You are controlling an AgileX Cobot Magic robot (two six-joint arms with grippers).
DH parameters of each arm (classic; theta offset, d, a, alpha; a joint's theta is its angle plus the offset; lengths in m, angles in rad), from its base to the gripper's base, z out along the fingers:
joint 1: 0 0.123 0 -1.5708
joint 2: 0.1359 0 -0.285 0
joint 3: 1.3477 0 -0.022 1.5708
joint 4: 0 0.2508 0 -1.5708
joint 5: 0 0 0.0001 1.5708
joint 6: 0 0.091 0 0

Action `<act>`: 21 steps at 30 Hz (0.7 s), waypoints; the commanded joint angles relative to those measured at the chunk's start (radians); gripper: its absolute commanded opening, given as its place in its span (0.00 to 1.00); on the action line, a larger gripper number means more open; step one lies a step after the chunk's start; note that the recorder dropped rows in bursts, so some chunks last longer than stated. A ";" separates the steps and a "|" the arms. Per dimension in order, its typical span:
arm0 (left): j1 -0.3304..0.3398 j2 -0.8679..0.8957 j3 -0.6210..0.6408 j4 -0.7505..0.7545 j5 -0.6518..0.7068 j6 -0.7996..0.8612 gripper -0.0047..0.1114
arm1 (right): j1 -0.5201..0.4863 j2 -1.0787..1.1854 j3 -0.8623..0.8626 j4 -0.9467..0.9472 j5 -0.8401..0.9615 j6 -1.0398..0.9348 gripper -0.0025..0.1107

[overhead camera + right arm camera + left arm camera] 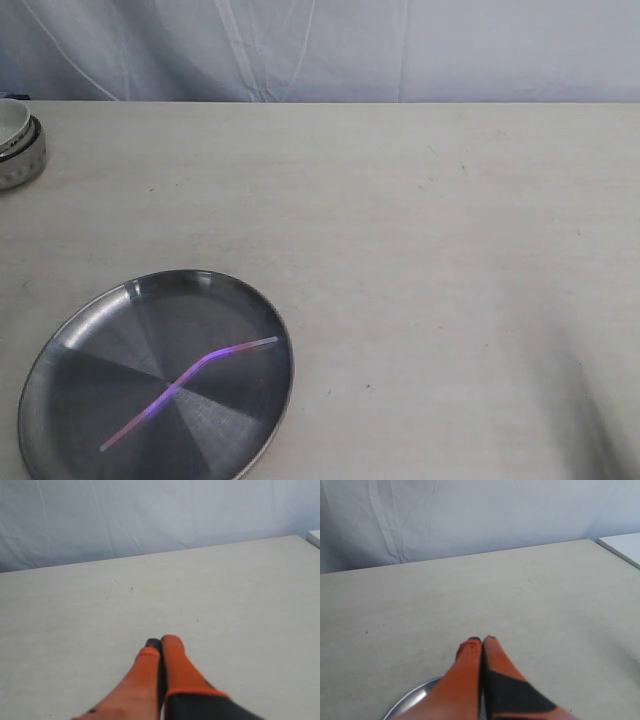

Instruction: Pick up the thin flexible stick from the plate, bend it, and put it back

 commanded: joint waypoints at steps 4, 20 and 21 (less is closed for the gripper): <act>-0.001 -0.006 0.003 0.001 -0.003 -0.002 0.04 | -0.006 -0.006 0.005 -0.007 -0.002 -0.036 0.01; -0.001 -0.006 0.003 0.001 -0.003 -0.002 0.04 | -0.006 -0.006 0.005 -0.003 -0.002 -0.036 0.01; -0.001 -0.006 0.003 0.001 -0.003 -0.002 0.04 | -0.006 -0.006 0.005 -0.003 -0.002 -0.036 0.01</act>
